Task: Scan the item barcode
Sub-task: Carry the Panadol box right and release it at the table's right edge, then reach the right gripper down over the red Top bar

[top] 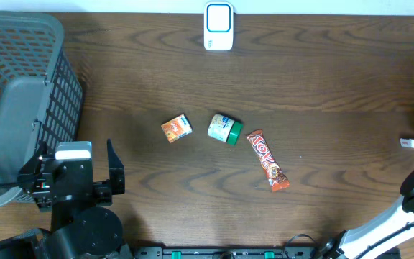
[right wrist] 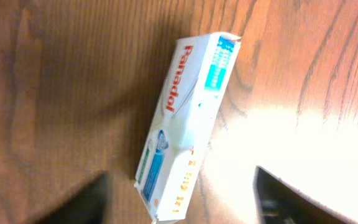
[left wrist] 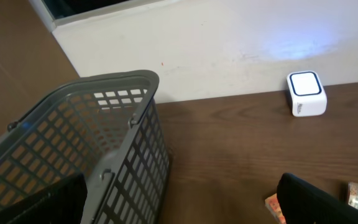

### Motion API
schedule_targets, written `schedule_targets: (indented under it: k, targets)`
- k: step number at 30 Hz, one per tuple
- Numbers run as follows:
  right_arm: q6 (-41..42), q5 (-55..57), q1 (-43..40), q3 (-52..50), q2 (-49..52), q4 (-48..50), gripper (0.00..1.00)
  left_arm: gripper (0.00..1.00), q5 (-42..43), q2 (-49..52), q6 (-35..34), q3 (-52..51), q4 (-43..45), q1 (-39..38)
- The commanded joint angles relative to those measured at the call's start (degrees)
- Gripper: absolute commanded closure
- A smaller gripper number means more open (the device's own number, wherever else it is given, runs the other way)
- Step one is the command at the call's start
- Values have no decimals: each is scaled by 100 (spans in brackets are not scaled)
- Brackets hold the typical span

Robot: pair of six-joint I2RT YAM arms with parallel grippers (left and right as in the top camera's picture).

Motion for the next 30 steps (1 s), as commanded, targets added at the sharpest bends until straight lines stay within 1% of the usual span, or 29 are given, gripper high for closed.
schedule_targets:
  k: [1, 4, 5, 8, 10, 13, 16, 19, 21, 22, 25, 30]
  targets:
    - [-684, -514, -179, 286, -76, -166, 1, 2, -31, -20, -50, 11, -17, 17]
    - [-802, -828, -278, 861, -229, -660, 1, 2, -31, -20, -50, 11, -17, 17]
    - [-802, -1104, -284, 1204, -326, -918, 1, 2, -31, -20, -50, 11, -17, 17]
    - [-802, -1980, -238, 1801, -566, -1368, 1, 2, -31, -20, -50, 11, -17, 17]
    - [-811, -2656, -125, 2052, -776, -1591, 1, 2, -31, -20, -50, 11, -17, 17]
    - [-1023, -3523, 282, 2094, -1150, -1775, 1, 2, -31, -20, -50, 11, -17, 17]
    - [-1272, -3574, 1023, 2094, -1370, -2140, 1, 2, -31, -20, -50, 11, -17, 17]
    - [-1843, -3560, 1926, 2087, -1397, -2463, 1, 2, -31, -20, -50, 11, -17, 17]
    - [-2339, -3560, 2645, 1969, -1381, -2527, 1, 2, -31, -20, -50, 11, -17, 17]
    - [-2455, -3563, 2964, 1875, -1373, -2522, 1, 2, -31, -20, -50, 11, -17, 17]
    - [-2533, -3486, 3805, 1449, -1355, -2505, 1, 2, -31, -20, -50, 11, -17, 17]
    - [-2535, -3340, 4730, 490, -1357, -2319, 1, 2, -31, -20, -50, 11, -17, 17]
